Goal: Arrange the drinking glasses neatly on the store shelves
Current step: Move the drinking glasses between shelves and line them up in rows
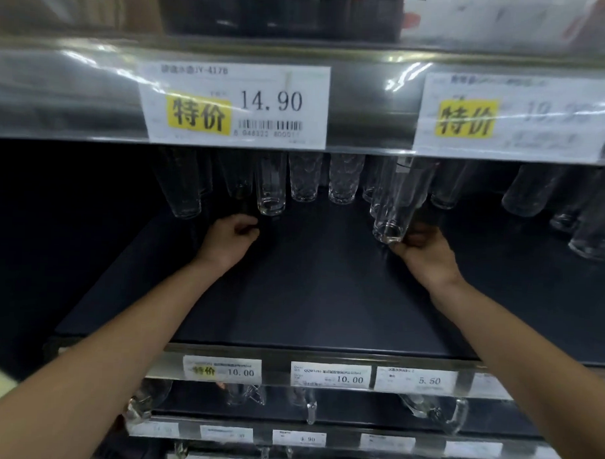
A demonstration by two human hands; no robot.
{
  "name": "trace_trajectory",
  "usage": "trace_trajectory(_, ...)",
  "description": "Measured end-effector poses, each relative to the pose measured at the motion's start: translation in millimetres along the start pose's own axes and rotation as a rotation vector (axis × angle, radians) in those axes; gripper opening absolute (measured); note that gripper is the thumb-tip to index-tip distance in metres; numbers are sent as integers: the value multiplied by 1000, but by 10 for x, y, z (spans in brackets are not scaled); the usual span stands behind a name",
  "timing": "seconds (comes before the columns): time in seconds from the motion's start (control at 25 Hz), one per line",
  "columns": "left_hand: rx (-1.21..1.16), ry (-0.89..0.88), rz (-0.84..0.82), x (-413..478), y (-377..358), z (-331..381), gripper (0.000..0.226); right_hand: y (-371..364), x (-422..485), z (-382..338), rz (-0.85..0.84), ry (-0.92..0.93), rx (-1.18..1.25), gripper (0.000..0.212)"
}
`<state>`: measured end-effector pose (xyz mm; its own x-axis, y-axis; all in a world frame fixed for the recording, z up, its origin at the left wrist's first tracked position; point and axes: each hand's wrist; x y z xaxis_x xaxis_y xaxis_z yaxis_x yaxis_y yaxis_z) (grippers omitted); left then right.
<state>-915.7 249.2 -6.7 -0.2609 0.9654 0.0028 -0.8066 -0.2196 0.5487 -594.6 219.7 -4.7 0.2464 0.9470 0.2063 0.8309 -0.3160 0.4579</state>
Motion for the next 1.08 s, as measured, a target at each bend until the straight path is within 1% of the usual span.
trace_trajectory(0.08, -63, 41, -112, -281, 151, 34, 18, 110, -176, -9, -68, -19, 13, 49)
trace_trajectory(0.12, -115, 53, -167, -447, 205, 62, 13, 187, -311, -32, -85, -25, 11, 45)
trace_trajectory(0.16, -179, 48, -219, -619, 235, 90, 12, 276, -466, -60, -83, -20, 1, 43)
trace_trajectory(0.24, -287, 26, -312, -965, 223, 157, 15, 502, -852, -146, -22, 24, -28, 31)
trace_trajectory(0.32, -344, -31, -402, -1301, 124, 245, 15, 764, -1309, -191, 65, 75, -22, 21)
trace_trajectory(0.4, -394, -117, -461, -1592, -17, 356, 15, 1004, -1773, -178, 138, 77, -2, 17)
trace_trajectory(0.48, -429, -189, -554, -1890, -247, 501, 15, 1246, -2256, -88, 225, 35, 12, 17)
trace_trajectory(0.64, -411, -284, -810, -2464, -886, 761, 15, 1722, -3069, 176, 421, -82, -13, 16)
trace_trajectory(0.88, -295, -279, -1116, -3312, -1875, 1085, 17, 2420, -3884, 598, 691, -223, -27, 10)
trace_trajectory(0.96, -260, -283, -1183, -3629, -2183, 1217, 16, 2687, -4066, 797, 764, -248, -28, 11)
trace_trajectory(1.08, -216, -279, -1238, -4022, -2626, 1455, 15, 3126, -4209, 1093, 830, -281, -3, 11)
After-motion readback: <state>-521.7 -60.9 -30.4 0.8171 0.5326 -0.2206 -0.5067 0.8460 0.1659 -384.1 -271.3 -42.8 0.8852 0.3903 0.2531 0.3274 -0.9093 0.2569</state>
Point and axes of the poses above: each hand's wrist, its own x-axis towards the middle knuckle, its own y-axis out of the back of the hand, z = x × y, and after that the axes turned 10 degrees about y, right-handed
